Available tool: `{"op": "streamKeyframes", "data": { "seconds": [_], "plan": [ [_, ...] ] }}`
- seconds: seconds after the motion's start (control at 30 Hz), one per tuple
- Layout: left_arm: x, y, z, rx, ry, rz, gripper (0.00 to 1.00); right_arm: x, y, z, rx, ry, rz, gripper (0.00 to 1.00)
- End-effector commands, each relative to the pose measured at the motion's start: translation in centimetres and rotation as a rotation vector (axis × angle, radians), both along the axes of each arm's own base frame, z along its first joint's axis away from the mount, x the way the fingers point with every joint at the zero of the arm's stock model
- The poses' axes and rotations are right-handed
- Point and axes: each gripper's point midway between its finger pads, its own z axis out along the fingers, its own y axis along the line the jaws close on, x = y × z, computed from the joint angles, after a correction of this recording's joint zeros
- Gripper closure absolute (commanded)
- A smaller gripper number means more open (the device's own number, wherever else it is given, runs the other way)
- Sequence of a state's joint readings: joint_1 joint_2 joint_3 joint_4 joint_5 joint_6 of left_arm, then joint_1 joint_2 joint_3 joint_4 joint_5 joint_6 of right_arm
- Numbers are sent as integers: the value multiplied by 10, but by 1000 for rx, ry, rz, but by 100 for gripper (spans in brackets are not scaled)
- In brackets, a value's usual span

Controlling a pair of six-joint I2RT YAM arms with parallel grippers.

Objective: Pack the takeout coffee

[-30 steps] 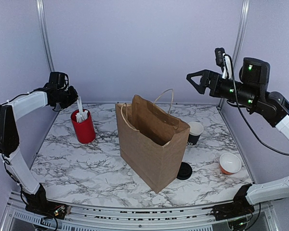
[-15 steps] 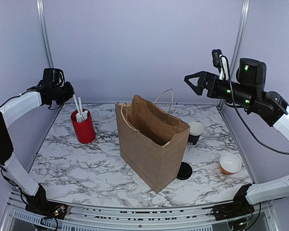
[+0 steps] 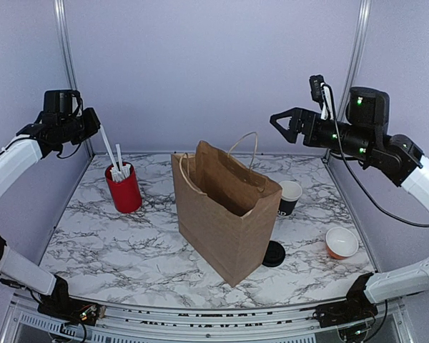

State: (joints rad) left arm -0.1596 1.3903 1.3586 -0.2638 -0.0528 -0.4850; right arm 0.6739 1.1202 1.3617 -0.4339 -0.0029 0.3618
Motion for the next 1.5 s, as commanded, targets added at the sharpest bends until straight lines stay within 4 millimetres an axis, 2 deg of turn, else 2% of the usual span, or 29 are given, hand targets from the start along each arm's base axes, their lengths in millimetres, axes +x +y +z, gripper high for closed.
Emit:
{"op": "streamKeyframes", "data": {
  "seconds": [0.0, 0.23, 0.57, 0.83, 1.03, 1.3, 1.47],
  "plan": [
    [-19, 0, 27, 27, -46, -13, 100, 2, 0, 20, 22, -49, 2, 0],
    [-35, -5, 75, 40, -138, -33, 100, 5, 3, 20, 19, -46, 8, 0],
    [-42, -9, 119, 50, -235, -19, 100, 6, 5, 19, 18, -43, 10, 0],
    [-45, -27, 157, 24, -310, -58, 100, 6, 4, 19, 21, -44, 8, 0],
    [-42, -55, 182, -55, -349, -143, 100, 5, 3, 20, 25, -45, 9, 0],
    [-50, -107, 219, -193, -395, -317, 100, 4, 0, 18, 25, -45, 1, 0],
    [-56, -142, 226, -262, -397, -443, 100, 2, -1, 19, 31, -49, -1, 0]
  ]
}}
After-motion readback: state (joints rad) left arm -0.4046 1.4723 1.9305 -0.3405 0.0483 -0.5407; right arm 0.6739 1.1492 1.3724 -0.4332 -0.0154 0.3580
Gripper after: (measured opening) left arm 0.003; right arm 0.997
